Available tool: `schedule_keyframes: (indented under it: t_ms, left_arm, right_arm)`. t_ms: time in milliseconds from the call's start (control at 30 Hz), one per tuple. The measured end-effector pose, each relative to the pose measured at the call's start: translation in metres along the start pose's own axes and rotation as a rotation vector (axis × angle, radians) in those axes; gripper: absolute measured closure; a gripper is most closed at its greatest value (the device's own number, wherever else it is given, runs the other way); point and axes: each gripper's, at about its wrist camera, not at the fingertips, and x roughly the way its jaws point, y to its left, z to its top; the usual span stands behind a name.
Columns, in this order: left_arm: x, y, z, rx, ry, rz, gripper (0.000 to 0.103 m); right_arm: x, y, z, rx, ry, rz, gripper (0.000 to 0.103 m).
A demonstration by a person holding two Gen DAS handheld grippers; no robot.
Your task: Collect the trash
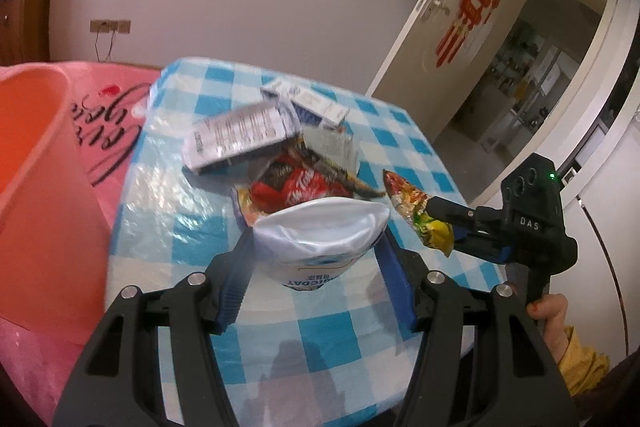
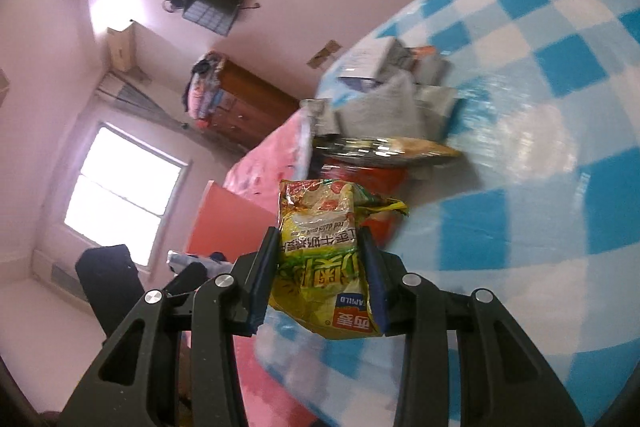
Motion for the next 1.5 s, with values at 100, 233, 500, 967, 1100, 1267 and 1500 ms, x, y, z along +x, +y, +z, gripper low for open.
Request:
schedule_keyframes:
  t_ms: [100,233,500,967,1100,1267,1500]
  left_arm:
    - [-0.019,0.002,0.009,0.004,-0.048,0.013,0.042]
    - [-0.047,0.013,0.021,0.003,-0.116,0.056,0.042]
    - [-0.104,0.052,0.038,-0.042,-0.236,0.203,0.042]
    - [-0.122,0.139,0.039,-0.196,-0.241,0.424,0.042]
    - [-0.113,0.148,0.035,-0.23,-0.215,0.491,0.027]
    - [-0.121,0.151,0.028,-0.269,-0.246,0.516,0.015]
    - [-0.125,0.138,0.024,-0.269,-0.29,0.509,0.012]
  right_arm:
    - [0.011,0.026,0.009,-0.025,0.02,0.047,0.062]
    - [0.038,0.075,0.021,-0.102,0.065,0.105,0.062]
    - [0.106,0.176,0.032,-0.285,0.169,0.191,0.062]
    - [0.22,0.263,0.013,-0.459,0.28,0.181,0.059]
    - [0.233,0.256,0.017,-0.424,0.27,0.155,0.032]
    - [0.207,0.241,0.025,-0.402,0.193,0.142,0.021]
    - [0.158,0.221,0.026,-0.46,0.048,0.046,0.013]
